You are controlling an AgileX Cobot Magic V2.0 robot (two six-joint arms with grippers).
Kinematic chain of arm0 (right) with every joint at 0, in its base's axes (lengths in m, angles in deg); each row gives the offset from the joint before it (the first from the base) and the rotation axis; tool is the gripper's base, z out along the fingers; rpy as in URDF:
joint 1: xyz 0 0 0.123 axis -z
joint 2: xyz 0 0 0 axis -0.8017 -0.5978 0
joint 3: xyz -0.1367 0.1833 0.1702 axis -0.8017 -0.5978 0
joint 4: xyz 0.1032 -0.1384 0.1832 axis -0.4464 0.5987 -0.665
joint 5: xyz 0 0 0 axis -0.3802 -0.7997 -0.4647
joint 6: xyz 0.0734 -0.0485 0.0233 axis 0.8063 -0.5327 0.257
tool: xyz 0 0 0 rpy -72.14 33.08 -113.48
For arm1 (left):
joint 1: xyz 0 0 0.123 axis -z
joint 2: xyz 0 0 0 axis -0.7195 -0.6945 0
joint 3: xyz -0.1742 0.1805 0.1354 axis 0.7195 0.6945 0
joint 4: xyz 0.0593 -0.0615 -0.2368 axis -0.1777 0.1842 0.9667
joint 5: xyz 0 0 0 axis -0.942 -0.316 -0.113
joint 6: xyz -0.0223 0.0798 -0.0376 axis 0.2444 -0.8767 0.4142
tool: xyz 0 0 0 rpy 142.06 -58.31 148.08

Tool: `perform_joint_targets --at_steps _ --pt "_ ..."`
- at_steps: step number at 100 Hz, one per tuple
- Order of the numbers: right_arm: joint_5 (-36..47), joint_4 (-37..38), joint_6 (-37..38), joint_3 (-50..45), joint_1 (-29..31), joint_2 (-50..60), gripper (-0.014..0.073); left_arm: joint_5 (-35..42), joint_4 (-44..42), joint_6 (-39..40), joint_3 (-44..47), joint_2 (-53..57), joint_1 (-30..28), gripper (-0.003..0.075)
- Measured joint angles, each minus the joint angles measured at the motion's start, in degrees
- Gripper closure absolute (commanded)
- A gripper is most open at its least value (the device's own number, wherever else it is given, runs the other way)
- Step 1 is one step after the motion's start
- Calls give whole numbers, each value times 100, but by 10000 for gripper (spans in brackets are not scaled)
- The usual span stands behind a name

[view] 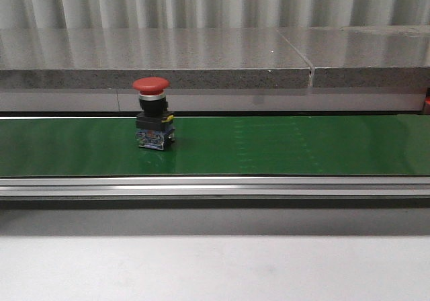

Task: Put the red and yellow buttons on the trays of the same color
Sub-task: 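Set the yellow button on the belt and open the left gripper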

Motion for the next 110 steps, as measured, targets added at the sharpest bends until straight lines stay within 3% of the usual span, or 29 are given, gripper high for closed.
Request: perform_joint_targets --at_steps 22,62,74,95,103,110 --pt "0 0 0 0 0 0 713 41 46 -39 319 -145 398 740" --pt "0 0 0 0 0 0 713 -4 118 -52 370 -641 434 726" --pt "0 0 0 0 0 0 713 -52 139 -52 370 -747 434 593" --pt "0 0 0 0 0 0 713 -153 154 -63 370 -747 434 167" --pt "0 0 0 0 0 0 713 -177 154 -63 370 -747 434 107" --pt "0 0 0 0 0 0 713 -177 154 -63 370 -725 448 112"
